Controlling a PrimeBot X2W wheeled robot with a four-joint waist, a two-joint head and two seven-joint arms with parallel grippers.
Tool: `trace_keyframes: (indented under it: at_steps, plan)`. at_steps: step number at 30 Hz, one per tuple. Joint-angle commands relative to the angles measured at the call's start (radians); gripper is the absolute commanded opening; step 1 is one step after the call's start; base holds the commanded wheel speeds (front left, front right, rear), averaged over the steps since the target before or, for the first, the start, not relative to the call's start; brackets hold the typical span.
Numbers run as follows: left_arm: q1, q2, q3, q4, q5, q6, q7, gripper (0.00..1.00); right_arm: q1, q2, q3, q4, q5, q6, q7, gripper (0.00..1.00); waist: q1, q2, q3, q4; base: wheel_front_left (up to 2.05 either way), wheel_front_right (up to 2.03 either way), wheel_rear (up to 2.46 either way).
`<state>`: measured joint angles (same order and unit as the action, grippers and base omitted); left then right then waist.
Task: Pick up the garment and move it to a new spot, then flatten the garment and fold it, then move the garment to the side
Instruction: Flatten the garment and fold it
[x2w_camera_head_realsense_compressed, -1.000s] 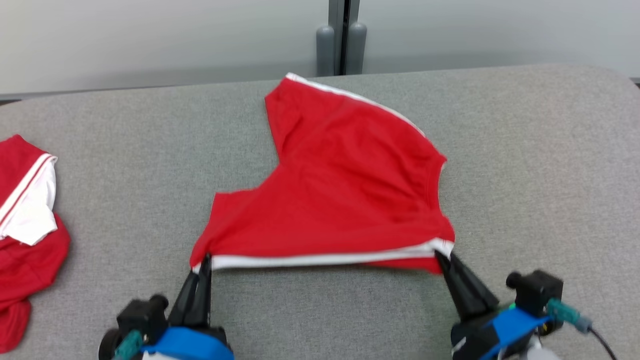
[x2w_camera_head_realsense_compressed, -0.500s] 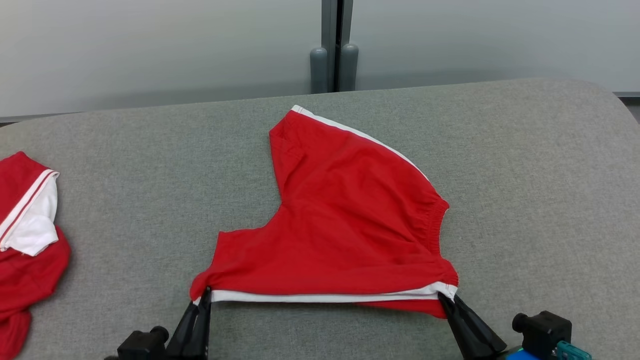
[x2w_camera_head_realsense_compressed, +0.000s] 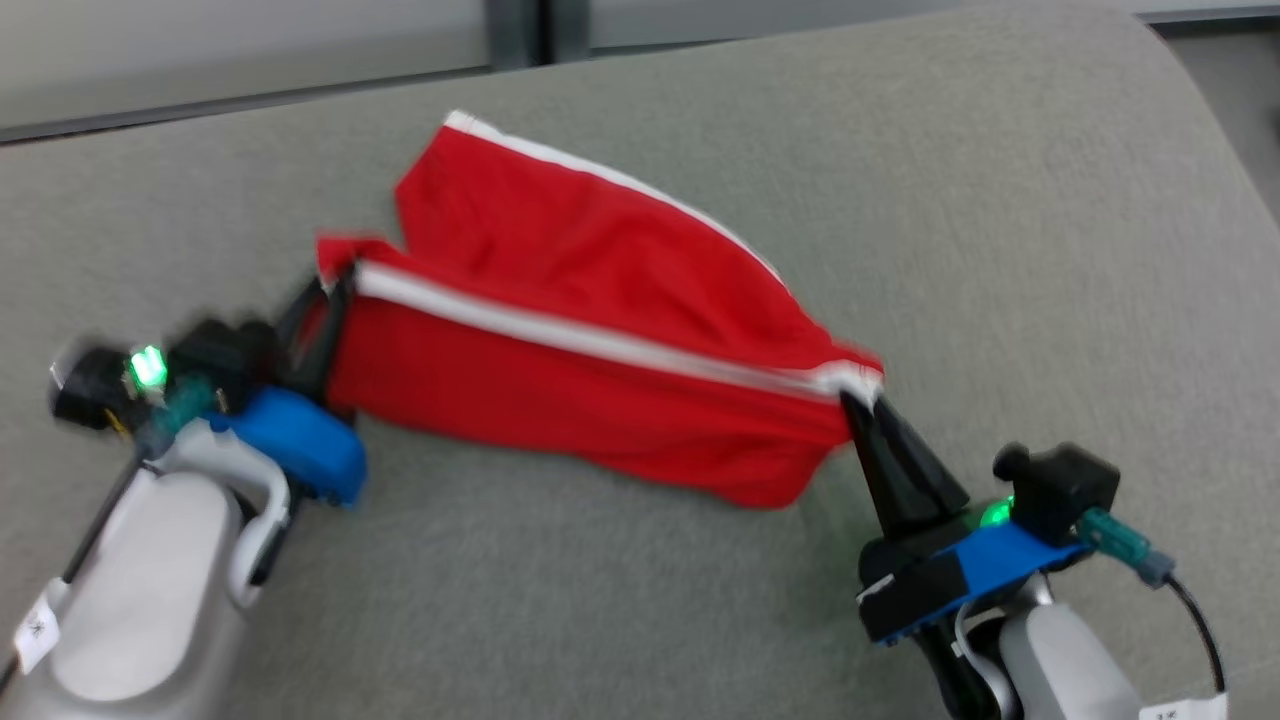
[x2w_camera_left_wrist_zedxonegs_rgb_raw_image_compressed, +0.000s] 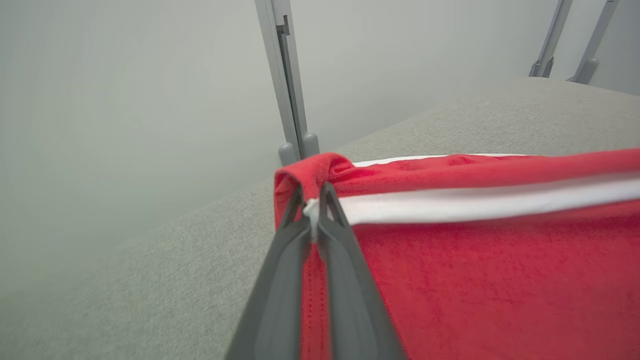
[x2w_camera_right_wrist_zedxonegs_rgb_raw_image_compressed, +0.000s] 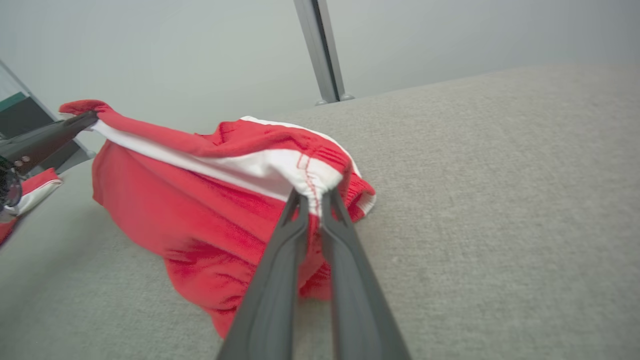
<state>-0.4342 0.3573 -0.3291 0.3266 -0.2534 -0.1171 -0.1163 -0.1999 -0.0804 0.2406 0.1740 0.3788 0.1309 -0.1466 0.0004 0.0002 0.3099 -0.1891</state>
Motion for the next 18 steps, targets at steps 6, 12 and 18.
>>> trace_keyframes:
  at_steps: [6, 12, 18]
  plan:
    - [-0.252, 0.116, -0.062, 0.086, 0.008, -0.011, 0.097, 0.00, -0.202, 0.026, 0.038, 0.135, 0.013, -0.001, -0.058, 0.00, -0.0004, -0.0002, 0.111, -0.104, 0.00, 0.00, 0.00]
    - [-0.422, 0.201, -0.166, 0.169, -0.052, -0.012, 0.130, 0.00, -0.350, 0.026, 0.140, 0.247, 0.146, -0.001, -0.104, 0.00, -0.0004, -0.0002, 0.176, -0.170, 0.00, 0.00, 0.00]
    - [-0.544, 0.244, -0.288, 0.297, -0.126, -0.011, 0.129, 0.00, -0.464, 0.026, 0.227, 0.320, 0.251, -0.001, -0.120, 0.21, -0.0004, -0.0002, 0.213, -0.196, 0.00, 0.00, 0.00]
